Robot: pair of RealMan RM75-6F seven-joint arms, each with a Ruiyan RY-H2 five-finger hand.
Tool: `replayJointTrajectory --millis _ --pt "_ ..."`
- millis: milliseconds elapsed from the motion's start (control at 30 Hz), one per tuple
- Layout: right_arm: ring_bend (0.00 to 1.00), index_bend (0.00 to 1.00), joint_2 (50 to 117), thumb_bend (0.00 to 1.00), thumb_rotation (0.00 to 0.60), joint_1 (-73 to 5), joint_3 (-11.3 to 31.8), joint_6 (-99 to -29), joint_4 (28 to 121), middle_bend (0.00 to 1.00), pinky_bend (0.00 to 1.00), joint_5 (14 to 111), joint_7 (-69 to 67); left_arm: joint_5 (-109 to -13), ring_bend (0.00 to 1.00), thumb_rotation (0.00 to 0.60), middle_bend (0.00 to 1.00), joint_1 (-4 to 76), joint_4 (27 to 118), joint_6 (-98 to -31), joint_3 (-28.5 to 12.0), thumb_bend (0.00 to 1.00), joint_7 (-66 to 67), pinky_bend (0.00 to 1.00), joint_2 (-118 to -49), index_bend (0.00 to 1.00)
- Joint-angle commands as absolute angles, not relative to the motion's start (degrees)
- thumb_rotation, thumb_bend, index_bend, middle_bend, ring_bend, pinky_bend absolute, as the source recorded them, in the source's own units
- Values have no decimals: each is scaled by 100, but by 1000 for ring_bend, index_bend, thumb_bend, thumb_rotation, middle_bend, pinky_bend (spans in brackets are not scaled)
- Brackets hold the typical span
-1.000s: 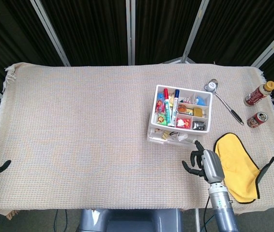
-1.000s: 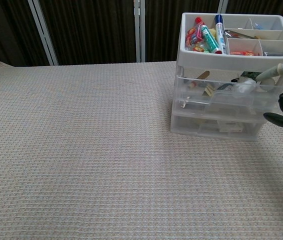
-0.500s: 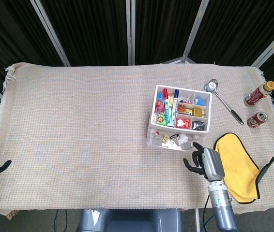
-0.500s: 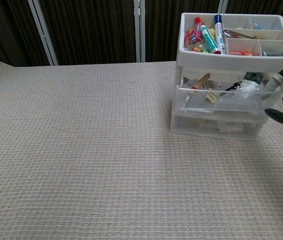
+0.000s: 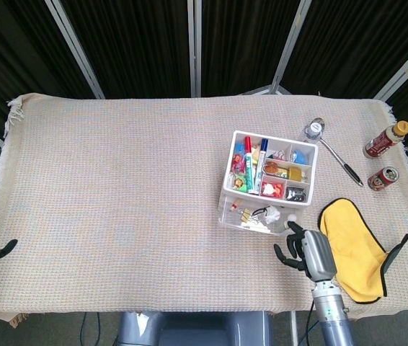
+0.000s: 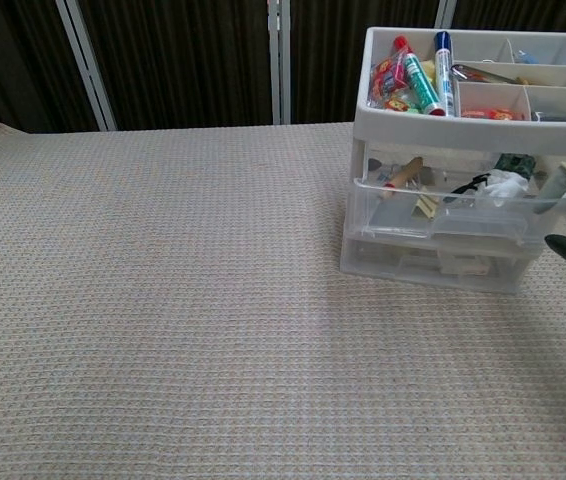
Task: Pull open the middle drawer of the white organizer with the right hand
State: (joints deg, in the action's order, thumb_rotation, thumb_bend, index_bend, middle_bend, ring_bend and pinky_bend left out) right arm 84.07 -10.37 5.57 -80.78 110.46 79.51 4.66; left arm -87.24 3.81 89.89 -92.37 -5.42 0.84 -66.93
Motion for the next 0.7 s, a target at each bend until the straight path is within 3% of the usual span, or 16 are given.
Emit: replayJointTrajectory --millis 33,500,700 --pt "825 551 8388 272 600 -969 454 -8143 11050 779 649 8082 384 -8725 0 600 0 382 8990 -9233 -539 41 90 0 -6695 0" --pt "825 547 8436 256 600 -900 435 -8176 11014 779 650 8105 350 -8720 0 600 0 382 8990 -9232 -543 42 68 0 -6687 0" --pt "825 439 8435 248 600 -858 373 -8184 10981 779 650 8151 312 -8728 0 600 0 387 8997 -9222 -537 41 87 0 -6689 0"
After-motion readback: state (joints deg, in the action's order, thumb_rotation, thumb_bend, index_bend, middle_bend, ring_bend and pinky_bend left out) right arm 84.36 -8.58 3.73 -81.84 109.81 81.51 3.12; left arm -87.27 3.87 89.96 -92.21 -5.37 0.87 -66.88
